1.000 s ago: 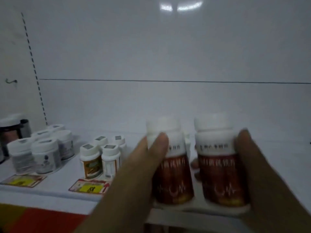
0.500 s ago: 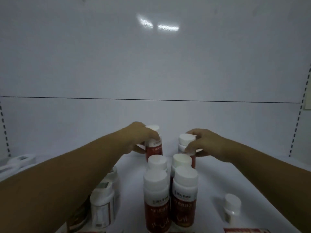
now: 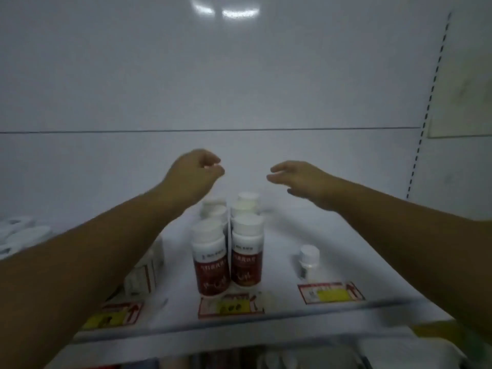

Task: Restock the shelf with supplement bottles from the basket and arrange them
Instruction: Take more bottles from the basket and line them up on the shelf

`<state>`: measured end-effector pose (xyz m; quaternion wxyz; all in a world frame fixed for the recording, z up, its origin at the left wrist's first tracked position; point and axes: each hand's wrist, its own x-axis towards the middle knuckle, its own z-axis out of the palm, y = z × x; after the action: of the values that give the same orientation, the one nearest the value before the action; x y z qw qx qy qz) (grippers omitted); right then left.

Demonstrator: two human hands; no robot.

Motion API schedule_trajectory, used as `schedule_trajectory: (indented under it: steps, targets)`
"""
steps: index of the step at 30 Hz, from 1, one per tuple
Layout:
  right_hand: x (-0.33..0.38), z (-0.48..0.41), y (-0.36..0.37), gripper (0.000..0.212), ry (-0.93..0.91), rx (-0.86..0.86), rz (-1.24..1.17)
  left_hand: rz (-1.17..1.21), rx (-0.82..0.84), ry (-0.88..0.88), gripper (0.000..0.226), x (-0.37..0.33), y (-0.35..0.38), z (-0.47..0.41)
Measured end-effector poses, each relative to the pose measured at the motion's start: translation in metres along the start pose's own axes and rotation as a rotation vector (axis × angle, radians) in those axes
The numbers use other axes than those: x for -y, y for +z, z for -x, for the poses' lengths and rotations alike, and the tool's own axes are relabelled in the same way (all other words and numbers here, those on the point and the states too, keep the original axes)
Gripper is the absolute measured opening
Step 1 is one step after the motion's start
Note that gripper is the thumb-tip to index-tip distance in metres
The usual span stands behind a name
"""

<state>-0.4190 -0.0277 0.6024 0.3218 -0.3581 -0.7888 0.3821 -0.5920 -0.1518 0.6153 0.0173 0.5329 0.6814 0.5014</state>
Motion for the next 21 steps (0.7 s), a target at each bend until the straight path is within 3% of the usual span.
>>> schedule_trajectory:
  steps: [3, 5, 8, 10, 12, 16, 21]
  targets:
    - [-0.004, 0.053, -0.029, 0.016, -0.249, -0.272, 0.04, 0.274, -0.046, 0.105, 0.019, -0.036, -0.011, 0.056]
    - [-0.017, 0.098, -0.043, 0.006, -0.384, -0.358, 0.05, 0.38, 0.097, 0.123, 0.025, -0.052, -0.004, 0.102]
    - [-0.048, 0.181, -0.054, 0.01, -0.534, -0.348, 0.107, 0.294, 0.36, 0.146, 0.023, -0.048, 0.03, 0.181]
    - [-0.081, 0.238, -0.057, 0.008, -0.628, -0.244, 0.199, 0.12, 0.405, 0.148, 0.018, -0.029, 0.058, 0.23]
    - [-0.122, 0.277, -0.053, 0.013, -0.565, -0.089, 0.319, 0.078, 0.394, -0.014, 0.026, 0.001, 0.083, 0.265]
    - [-0.207, 0.294, -0.03, 0.007, -0.184, 0.174, 0.333, 0.121, 0.367, -0.397, 0.031, 0.067, 0.127, 0.303]
    - [-0.286, 0.261, 0.029, 0.009, 0.048, 0.221, 0.236, -0.006, 0.409, -0.458, 0.021, 0.108, 0.177, 0.301]
